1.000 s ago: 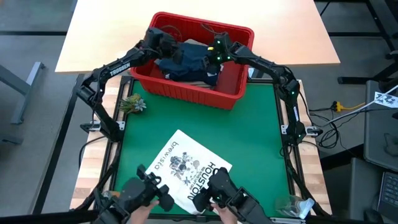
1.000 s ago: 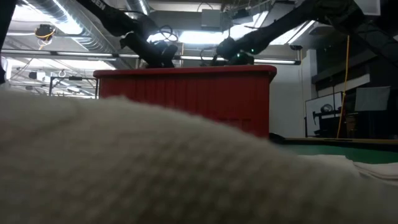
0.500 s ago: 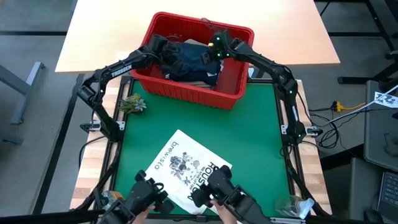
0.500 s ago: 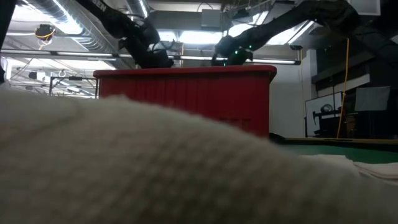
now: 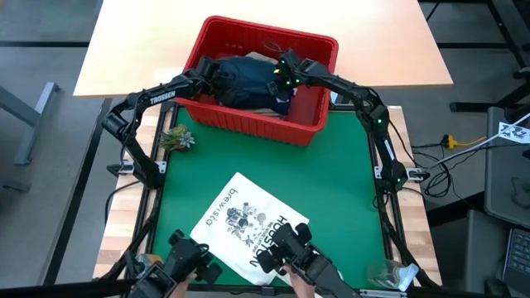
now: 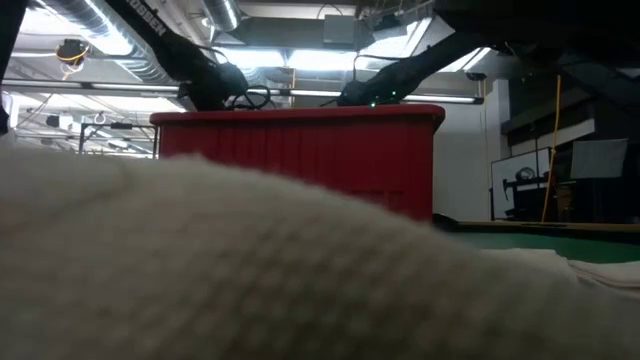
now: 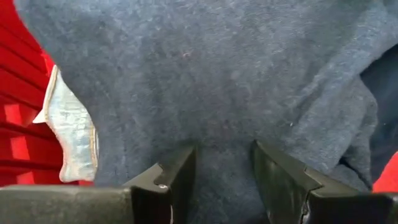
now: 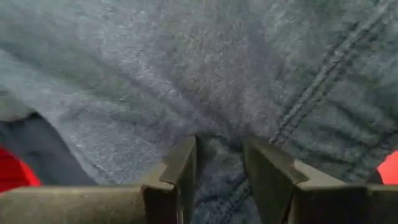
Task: Fold Laundry from Bin
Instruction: Put the stacked clothes into the red organizer bin
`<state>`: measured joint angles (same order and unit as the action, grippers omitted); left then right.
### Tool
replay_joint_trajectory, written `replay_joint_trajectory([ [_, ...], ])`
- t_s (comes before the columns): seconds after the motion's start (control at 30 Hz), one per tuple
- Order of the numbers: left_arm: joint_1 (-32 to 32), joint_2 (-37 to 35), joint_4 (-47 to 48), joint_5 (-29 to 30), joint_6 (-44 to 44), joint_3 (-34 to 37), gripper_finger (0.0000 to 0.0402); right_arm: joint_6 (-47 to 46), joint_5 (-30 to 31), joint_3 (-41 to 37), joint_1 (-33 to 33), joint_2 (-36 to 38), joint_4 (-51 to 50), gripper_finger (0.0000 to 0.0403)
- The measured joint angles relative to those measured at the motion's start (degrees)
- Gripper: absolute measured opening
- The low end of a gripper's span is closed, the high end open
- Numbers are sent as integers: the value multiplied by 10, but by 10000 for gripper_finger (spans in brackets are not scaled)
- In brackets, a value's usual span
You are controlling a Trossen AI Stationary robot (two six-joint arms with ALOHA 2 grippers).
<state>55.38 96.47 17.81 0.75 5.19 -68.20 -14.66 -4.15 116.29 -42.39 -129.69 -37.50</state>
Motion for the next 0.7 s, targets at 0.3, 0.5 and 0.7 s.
replay_joint_trajectory([
  [0.3,4,0,-14,-1,0,1,153,0,2,0,0,4,-1,131],
  [0.5,4,-3,-21,-24,0,-9,153,1,3,0,-1,39,2,131],
  [0.7,1,-3,-28,-45,-1,-52,153,8,11,0,-1,70,56,131],
])
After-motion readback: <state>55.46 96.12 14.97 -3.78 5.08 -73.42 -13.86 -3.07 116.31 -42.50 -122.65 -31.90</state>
